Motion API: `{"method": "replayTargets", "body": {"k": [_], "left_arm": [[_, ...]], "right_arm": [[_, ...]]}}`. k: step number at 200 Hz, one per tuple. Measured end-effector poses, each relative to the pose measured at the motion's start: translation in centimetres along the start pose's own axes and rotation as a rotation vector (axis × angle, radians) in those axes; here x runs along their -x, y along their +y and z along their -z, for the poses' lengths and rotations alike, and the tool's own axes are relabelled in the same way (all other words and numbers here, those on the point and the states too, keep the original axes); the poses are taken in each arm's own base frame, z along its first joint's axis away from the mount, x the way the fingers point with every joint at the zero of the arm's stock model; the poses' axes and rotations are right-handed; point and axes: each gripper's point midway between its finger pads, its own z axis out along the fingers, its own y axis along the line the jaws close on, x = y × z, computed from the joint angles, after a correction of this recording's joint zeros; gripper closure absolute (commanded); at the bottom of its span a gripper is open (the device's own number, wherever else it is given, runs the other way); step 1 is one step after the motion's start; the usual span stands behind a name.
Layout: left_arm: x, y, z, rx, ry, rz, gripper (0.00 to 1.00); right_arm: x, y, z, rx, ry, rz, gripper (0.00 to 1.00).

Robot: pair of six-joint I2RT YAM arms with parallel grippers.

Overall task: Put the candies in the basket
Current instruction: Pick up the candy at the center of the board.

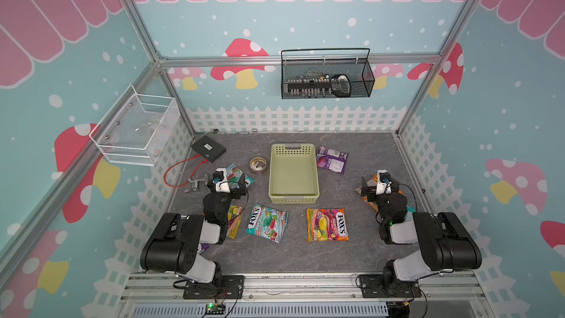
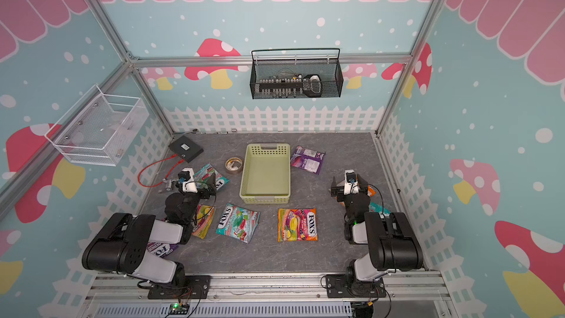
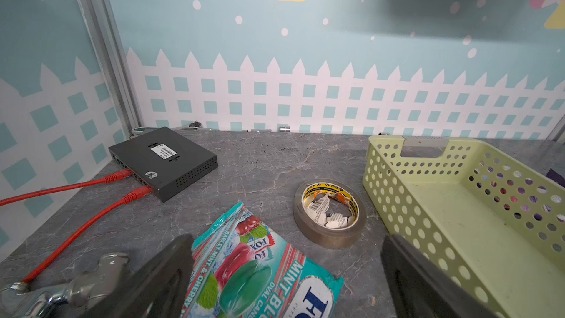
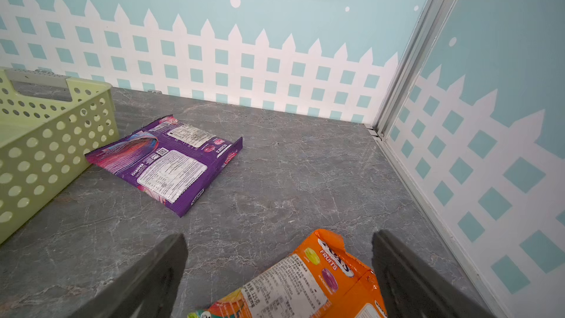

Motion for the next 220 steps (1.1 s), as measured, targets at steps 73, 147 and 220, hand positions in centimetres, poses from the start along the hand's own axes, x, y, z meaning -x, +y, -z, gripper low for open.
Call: {"method": "replayTargets", "body": {"k": [73,147,220], "left_arm": [[0.0,0.0,0.0,0.000,0.000,0.000,0.01],[0.0,0.0,0.0,0.000,0.000,0.000,0.01],[6.6,0.2,-1.4,0.025,-0.039,0.060,0.01]], "right_arm": [[0.0,0.0,0.0,0.000,0.000,0.000,0.01],[0.1,-0.1,0.0,-0.004,0.000,-0.001,0.00],[8.1,-1.6,0.5,-0.033,-0.083,-0.117,0.00]]}}
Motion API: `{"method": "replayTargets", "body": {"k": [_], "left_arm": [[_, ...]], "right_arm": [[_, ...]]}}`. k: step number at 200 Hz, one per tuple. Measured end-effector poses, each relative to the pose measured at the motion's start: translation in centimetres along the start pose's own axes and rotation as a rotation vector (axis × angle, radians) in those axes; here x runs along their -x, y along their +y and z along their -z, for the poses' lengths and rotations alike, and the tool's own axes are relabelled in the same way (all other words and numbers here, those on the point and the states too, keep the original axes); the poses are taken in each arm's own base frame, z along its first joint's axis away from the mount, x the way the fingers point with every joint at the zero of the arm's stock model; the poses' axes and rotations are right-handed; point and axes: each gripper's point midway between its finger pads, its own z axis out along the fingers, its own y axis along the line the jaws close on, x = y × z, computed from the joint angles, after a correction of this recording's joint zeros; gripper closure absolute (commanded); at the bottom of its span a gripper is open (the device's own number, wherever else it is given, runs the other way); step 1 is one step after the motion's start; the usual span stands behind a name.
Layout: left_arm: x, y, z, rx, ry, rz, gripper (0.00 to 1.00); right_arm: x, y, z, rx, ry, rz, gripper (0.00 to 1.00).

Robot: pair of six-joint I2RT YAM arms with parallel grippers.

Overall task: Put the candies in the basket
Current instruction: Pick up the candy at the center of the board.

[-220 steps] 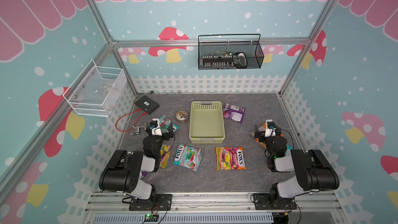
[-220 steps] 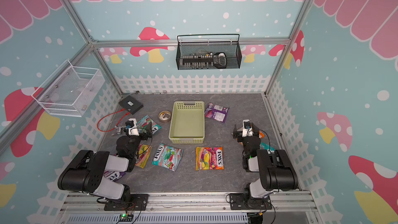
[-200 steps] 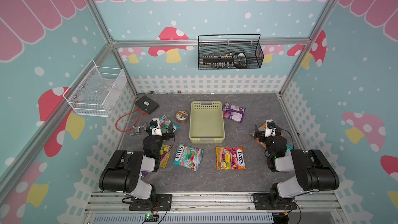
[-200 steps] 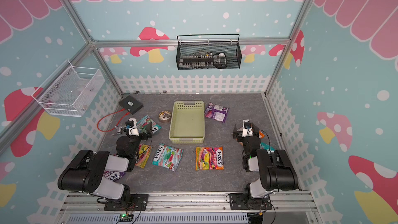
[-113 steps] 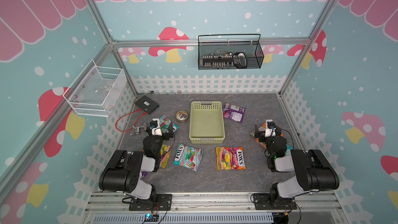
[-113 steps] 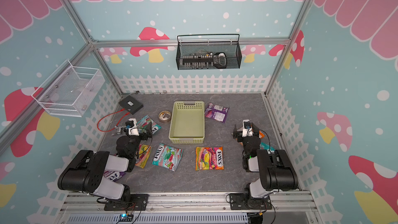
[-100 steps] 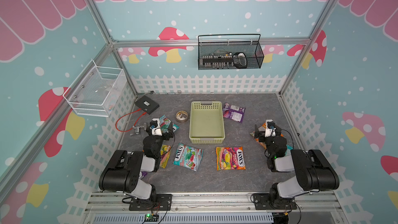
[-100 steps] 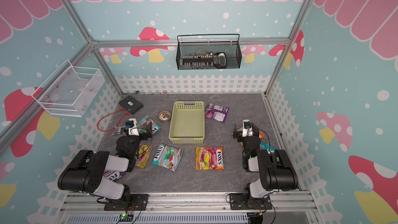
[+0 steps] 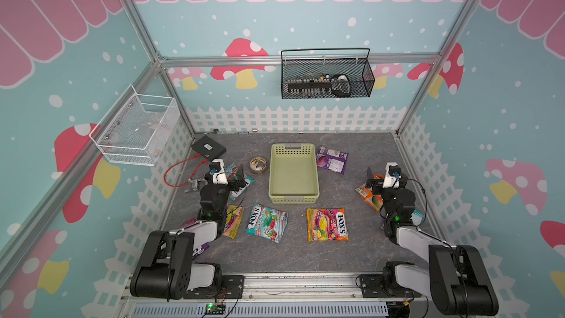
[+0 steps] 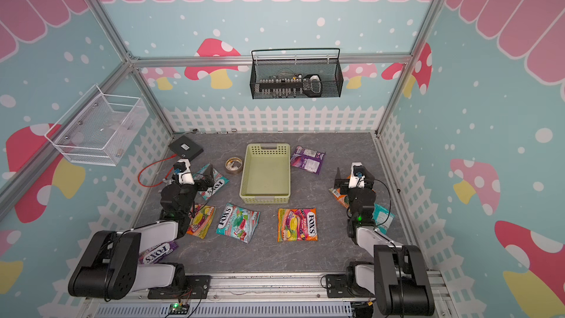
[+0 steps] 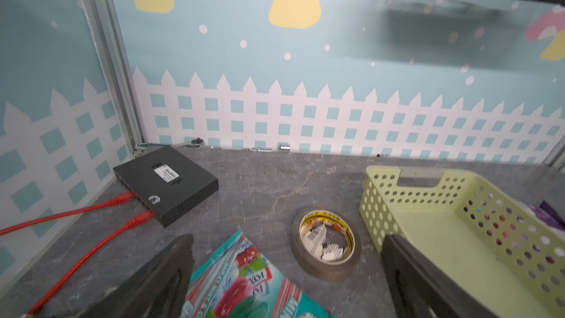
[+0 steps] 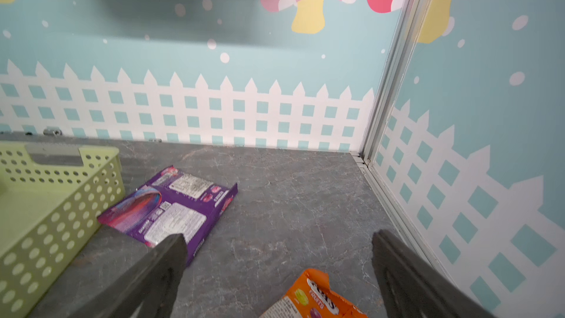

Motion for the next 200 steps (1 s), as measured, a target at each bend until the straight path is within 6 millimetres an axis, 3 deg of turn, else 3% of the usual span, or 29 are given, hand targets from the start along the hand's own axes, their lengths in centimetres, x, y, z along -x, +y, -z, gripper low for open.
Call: {"method": "replayTargets", "body": {"k": [29,44,67,95,119,140,180,200], "left_arm": [[6.2,0.0,-0.4,0.035,-0.040,0.158,0.01],[8.4,0.1,-0.6,0.058,-0.013,0.264,0.01],[9.8,-0.4,-0.4,0.042,0.052,0.374,0.01],[7.9,-2.1,0.7,-0.062,0.186,0.467,0.01],[5.9,-5.0,1.5,-0.215,0.319,0.526,0.06],[4.7,-7.6,2.4,-0.332,0.412,0.563,0.09],[1.7,-15.1,5.8,-0.565,0.590,0.562,0.14],[-0.3,-19.0,8.0,-0.644,0.685,0.535,0.17]], "right_arm": [[5.5,0.0,-1.5,0.008,0.022,-0.149,0.01],[7.6,-0.1,-1.7,0.004,0.057,-0.222,0.00],[8.2,0.1,-0.5,0.009,0.108,-0.318,0.00],[5.8,1.8,0.3,0.088,0.230,-0.416,0.00],[0.8,4.6,0.1,0.196,0.436,-0.489,0.01],[-3.8,7.1,1.4,0.249,0.624,-0.509,0.03],[-7.2,10.2,4.8,0.307,0.826,-0.505,0.13],[-8.6,12.5,6.8,0.355,0.927,-0.479,0.25]]}}
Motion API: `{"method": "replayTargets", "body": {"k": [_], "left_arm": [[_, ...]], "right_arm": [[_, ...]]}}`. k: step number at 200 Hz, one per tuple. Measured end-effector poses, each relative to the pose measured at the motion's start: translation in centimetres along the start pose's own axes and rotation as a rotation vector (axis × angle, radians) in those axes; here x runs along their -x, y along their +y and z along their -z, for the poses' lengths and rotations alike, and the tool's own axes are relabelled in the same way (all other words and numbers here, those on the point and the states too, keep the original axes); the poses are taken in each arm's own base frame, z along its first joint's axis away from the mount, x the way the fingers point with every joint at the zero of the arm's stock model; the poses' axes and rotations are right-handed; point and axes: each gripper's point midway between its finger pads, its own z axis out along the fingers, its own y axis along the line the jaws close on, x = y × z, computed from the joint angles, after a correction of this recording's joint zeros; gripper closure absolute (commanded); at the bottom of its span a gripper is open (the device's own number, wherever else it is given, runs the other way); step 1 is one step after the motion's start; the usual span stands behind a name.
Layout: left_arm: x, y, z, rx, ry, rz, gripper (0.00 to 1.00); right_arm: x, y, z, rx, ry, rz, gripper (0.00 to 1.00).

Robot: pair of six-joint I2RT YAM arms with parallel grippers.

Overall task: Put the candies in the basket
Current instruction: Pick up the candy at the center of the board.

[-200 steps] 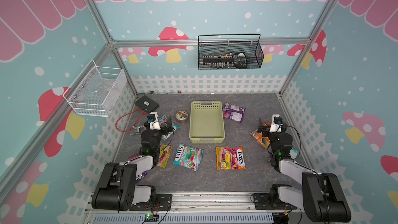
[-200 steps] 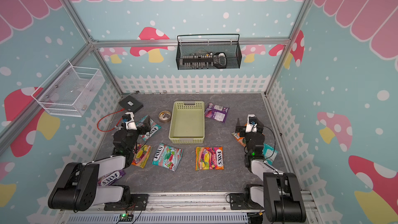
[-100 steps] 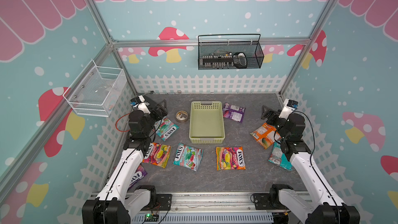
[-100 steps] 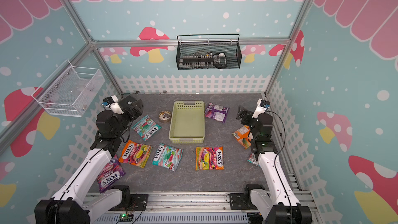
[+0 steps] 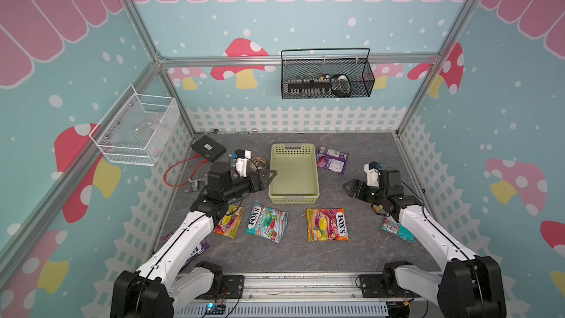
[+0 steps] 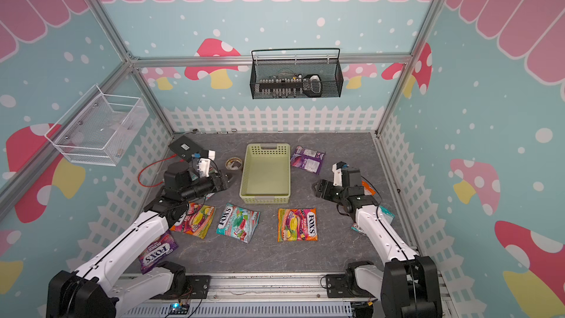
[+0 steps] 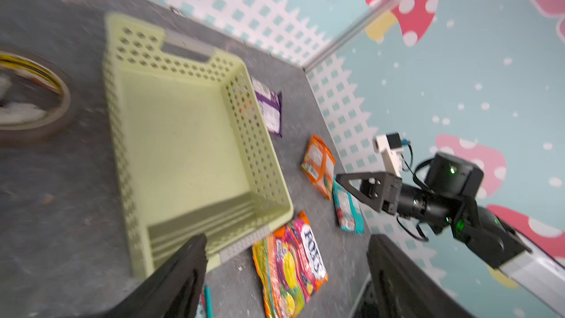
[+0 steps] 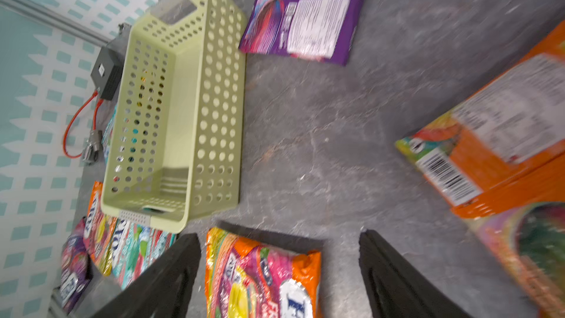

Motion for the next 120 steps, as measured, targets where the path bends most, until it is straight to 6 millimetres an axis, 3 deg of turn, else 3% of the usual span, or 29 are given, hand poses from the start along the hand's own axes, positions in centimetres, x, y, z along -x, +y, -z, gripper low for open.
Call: {"method": "replayTargets", "body": {"k": [17,40,81,120], "left_arm": [[-3.6,-1.0,-1.7,-0.004,0.092,0.001,0.23],[-7.8,-1.0,-3.8,0.029,0.206,0.011,0.32],[-13.8,-1.2,-6.1,0.095,0.351,-0.011,0.35],[-17.0,-0.4,-7.4,0.161,0.415,-0.030,0.39]], "right_arm": [[-2.6,0.7,-1.1,0.001,0.106,0.026,0.42],[-5.1,0.4,-1.7,-0.038,0.201,0.028,0.54],[-6.7,-1.2,-1.7,-0.124,0.260,0.022,0.61],[-8.5,-1.7,-2.1,-0.138,0.317,0.028,0.63]]}}
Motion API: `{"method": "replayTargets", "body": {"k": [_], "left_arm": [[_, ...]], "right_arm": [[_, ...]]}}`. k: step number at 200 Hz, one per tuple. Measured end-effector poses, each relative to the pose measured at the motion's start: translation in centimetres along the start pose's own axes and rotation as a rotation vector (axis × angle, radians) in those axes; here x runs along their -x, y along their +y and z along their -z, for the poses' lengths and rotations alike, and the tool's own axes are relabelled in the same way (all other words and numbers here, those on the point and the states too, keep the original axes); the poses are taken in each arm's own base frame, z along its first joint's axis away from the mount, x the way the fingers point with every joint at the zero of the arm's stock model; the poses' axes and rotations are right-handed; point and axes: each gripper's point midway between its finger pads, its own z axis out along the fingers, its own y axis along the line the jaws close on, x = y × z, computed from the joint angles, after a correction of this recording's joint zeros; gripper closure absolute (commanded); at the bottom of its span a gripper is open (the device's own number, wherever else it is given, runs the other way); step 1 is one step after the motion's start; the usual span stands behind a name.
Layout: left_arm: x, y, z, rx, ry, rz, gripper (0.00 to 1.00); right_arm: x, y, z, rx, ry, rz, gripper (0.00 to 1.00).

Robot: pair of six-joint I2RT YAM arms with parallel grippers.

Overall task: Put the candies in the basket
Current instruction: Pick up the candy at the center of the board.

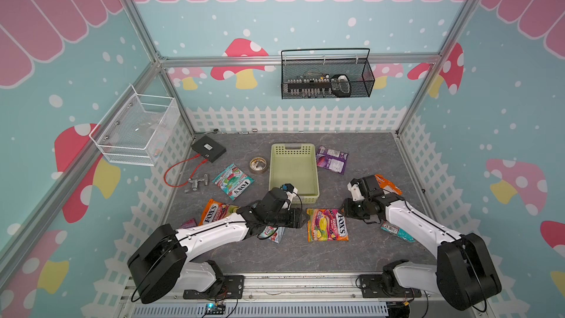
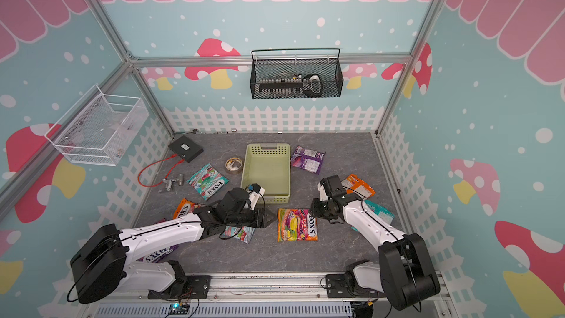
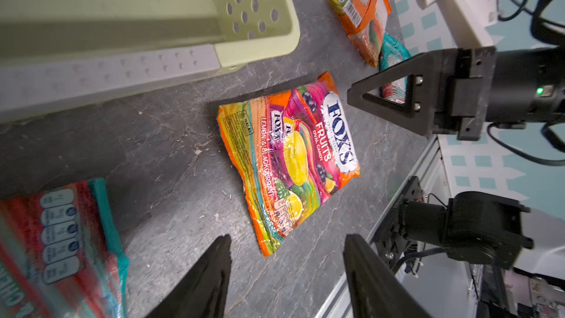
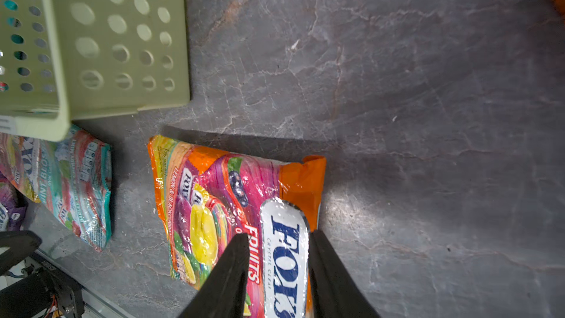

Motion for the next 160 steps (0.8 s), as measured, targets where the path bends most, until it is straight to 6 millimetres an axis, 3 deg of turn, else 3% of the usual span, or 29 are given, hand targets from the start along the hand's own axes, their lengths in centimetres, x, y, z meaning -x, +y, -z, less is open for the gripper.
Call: {"method": "replayTargets", "body": {"k": [48,121,160], "left_arm": [[-0.3,0.6,-1.4,0.038,0.002,0.004,0.40],[0.2,1.3,-2.0,0.068,-0.026,0.006,0.40],[0.3,1.7,-2.6,0.076,-0.029,0.007,0.41]], "right_arm": [[-1.7,-1.4,-0.9,-0.044,0.038,-0.009,0.61],[-2.7,-1.0,-1.8,0.016,0.058,0.017,0.69],[-2.8,-0.7,-2.0,0.041,0.049,0.029,0.85]]}}
